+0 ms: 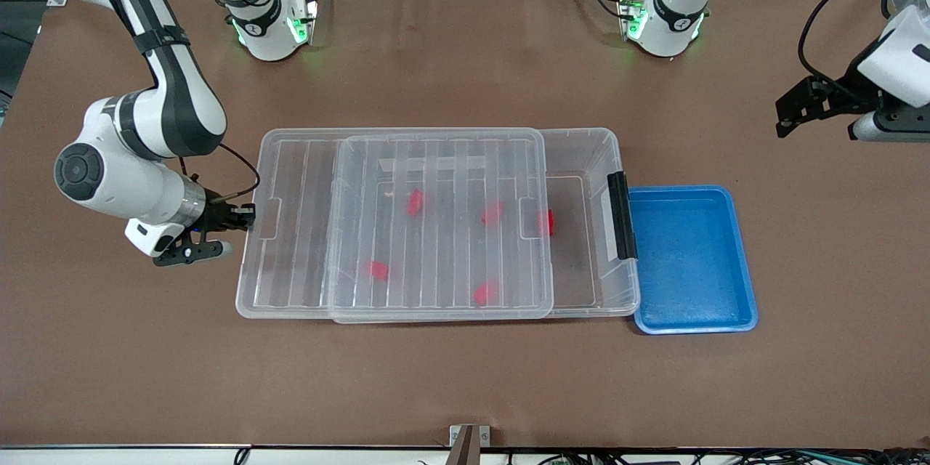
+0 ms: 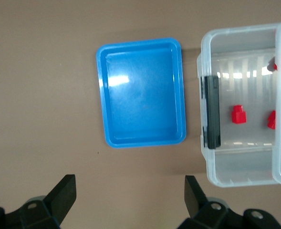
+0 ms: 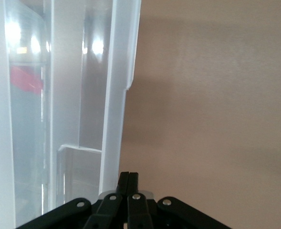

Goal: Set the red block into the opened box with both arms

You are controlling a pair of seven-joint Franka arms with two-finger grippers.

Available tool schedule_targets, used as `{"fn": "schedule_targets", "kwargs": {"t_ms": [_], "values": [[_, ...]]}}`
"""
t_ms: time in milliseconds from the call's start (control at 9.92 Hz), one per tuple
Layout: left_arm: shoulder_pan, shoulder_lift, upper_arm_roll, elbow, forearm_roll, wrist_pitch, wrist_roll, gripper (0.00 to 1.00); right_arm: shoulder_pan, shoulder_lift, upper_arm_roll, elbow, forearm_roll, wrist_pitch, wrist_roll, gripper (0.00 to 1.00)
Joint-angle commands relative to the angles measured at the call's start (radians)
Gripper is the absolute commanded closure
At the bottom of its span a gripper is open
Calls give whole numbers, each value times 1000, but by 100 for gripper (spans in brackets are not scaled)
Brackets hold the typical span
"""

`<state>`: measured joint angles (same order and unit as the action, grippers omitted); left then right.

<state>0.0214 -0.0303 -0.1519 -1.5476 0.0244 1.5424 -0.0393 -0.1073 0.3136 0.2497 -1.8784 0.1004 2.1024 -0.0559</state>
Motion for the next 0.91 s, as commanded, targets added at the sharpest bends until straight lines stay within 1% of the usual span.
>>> {"fn": "schedule_targets", "kwargs": {"t_ms": [0, 101, 403, 807], "values": [[-8, -62, 43, -97, -29, -2, 50, 0, -11, 39, 52, 41, 22, -2, 63, 100], [-3, -62, 43, -86, -27, -22, 53, 0, -9, 50, 69, 51, 22, -1, 91, 100], [-1, -56, 43, -78, -26, -22, 73, 0, -6, 77, 105, 73, 21, 8, 132, 100], [-6, -43, 38, -78, -26, -18, 65, 0, 27, 107, 108, 108, 21, 14, 169, 100]]}}
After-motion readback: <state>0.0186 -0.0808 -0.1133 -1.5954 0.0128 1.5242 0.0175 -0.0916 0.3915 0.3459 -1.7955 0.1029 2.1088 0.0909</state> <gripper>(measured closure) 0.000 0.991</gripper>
